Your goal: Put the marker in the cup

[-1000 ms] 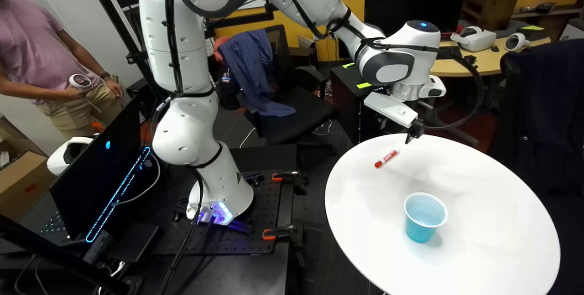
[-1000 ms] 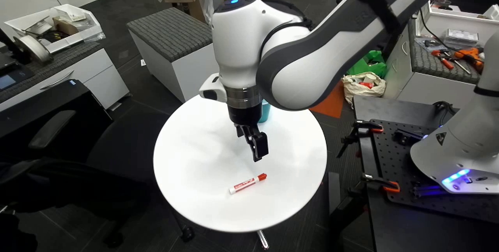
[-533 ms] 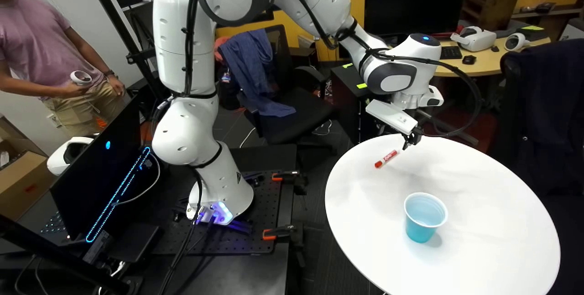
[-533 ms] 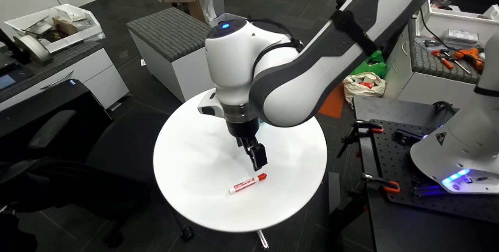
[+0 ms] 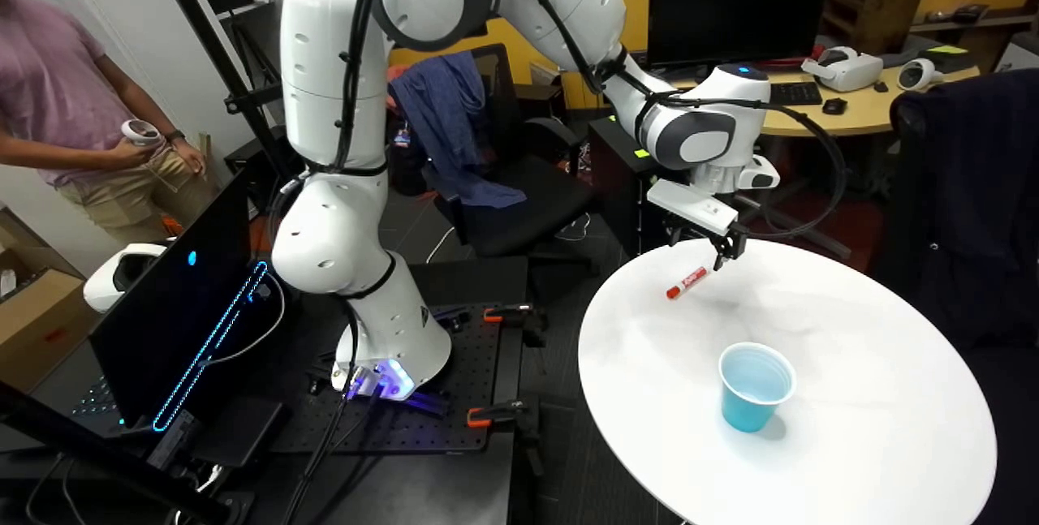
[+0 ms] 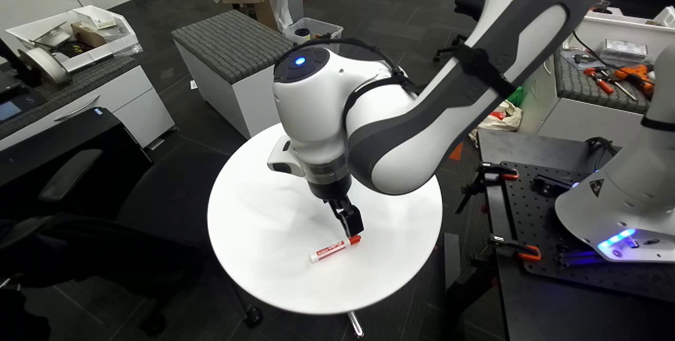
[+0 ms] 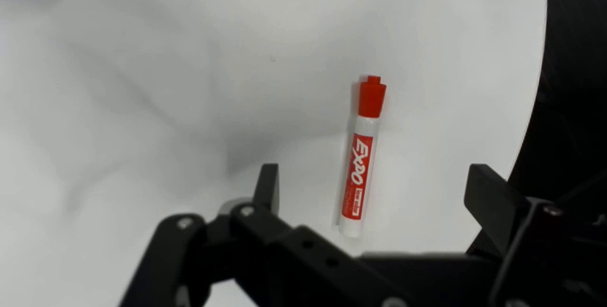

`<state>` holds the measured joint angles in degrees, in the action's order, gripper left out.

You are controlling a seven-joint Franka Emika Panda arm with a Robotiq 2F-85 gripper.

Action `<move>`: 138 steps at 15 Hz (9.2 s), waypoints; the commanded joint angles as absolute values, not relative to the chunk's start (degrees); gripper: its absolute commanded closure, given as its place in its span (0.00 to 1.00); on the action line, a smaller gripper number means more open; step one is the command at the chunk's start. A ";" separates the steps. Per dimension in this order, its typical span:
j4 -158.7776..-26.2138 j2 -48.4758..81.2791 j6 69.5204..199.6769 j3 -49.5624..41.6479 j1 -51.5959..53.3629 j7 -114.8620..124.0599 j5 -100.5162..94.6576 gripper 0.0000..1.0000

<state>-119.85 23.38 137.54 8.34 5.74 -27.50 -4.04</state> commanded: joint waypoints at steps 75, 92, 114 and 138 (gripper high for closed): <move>-125.51 5.06 117.29 1.37 7.88 17.38 -23.40 0.95; -113.44 11.75 89.14 0.56 3.14 6.68 -27.26 0.95; -98.26 32.86 77.58 2.00 7.23 1.78 -43.58 0.95; -80.55 49.00 71.99 2.02 5.21 -18.35 -42.66 0.95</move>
